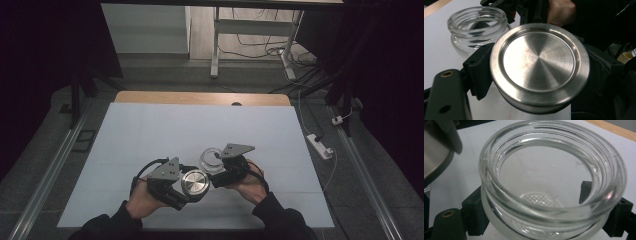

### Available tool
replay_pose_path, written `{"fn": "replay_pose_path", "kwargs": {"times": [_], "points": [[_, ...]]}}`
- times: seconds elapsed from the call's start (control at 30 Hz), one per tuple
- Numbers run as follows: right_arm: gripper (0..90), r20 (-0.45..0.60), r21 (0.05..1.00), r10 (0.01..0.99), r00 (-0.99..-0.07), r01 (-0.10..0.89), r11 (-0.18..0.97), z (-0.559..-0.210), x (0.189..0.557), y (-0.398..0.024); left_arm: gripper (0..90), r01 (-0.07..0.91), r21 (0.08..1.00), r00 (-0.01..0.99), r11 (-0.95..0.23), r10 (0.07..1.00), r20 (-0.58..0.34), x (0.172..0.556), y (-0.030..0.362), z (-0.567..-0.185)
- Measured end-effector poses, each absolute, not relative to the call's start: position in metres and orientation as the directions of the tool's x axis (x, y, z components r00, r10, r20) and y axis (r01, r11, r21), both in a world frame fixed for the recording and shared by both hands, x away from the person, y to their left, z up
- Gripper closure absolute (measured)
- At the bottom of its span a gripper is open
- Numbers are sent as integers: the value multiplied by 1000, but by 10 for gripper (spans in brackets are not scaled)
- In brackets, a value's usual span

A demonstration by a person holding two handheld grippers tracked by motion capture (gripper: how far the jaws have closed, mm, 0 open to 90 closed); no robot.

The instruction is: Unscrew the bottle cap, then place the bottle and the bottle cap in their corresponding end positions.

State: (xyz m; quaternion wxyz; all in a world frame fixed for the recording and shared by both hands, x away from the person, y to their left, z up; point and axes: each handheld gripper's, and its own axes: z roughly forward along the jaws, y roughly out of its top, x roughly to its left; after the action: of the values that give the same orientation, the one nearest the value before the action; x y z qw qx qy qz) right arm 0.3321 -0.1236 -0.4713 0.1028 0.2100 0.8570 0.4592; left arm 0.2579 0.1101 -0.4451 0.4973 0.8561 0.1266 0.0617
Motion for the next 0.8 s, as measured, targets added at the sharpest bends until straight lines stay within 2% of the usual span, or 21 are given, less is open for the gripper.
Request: {"fn": "replay_pose_path", "kwargs": {"times": [0.8], "points": [[145, 27, 839, 485, -874, 284, 464, -468, 354, -115, 189, 170, 855, 960, -490, 279, -31, 259, 101, -468]]}}
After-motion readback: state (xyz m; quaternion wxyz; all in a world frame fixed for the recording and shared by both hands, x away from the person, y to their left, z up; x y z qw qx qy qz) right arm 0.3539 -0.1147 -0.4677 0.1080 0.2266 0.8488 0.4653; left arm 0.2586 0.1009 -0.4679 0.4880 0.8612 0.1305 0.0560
